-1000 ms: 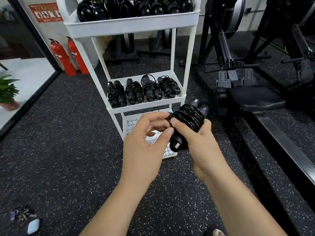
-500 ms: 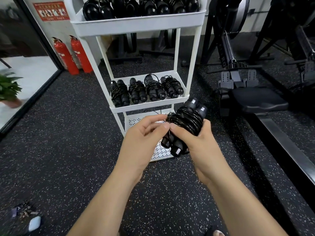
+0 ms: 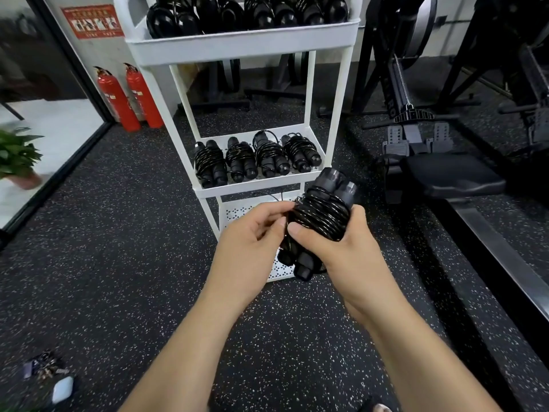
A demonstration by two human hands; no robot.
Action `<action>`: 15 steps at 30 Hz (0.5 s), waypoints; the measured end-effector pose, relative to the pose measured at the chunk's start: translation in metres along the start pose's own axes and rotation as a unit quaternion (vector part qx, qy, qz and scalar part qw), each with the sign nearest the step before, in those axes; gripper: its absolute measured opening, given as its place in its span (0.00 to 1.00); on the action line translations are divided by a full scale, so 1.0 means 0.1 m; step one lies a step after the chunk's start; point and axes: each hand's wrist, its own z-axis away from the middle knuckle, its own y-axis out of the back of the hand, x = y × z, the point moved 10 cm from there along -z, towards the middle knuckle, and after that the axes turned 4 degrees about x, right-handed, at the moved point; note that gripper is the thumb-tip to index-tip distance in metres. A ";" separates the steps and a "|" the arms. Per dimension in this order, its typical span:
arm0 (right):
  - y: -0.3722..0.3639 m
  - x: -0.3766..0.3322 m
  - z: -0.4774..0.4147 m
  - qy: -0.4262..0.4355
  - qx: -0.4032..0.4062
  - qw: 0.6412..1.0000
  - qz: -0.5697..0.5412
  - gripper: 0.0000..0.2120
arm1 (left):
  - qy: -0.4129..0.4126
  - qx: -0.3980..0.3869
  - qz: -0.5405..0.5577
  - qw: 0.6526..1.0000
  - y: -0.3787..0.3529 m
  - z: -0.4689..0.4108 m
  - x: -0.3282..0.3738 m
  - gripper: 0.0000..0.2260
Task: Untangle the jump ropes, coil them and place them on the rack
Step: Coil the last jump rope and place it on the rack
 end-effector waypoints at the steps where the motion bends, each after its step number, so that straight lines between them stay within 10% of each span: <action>1: -0.03 0.04 0.00 -0.018 -0.019 0.999 -0.021 0.33 | 0.004 0.005 0.005 1.000 0.02 -0.01 -0.01 0.15; 15: -0.08 0.19 -0.04 -0.123 -0.031 0.985 -0.118 0.27 | 0.125 0.020 0.150 0.981 -0.17 0.10 -0.26 0.12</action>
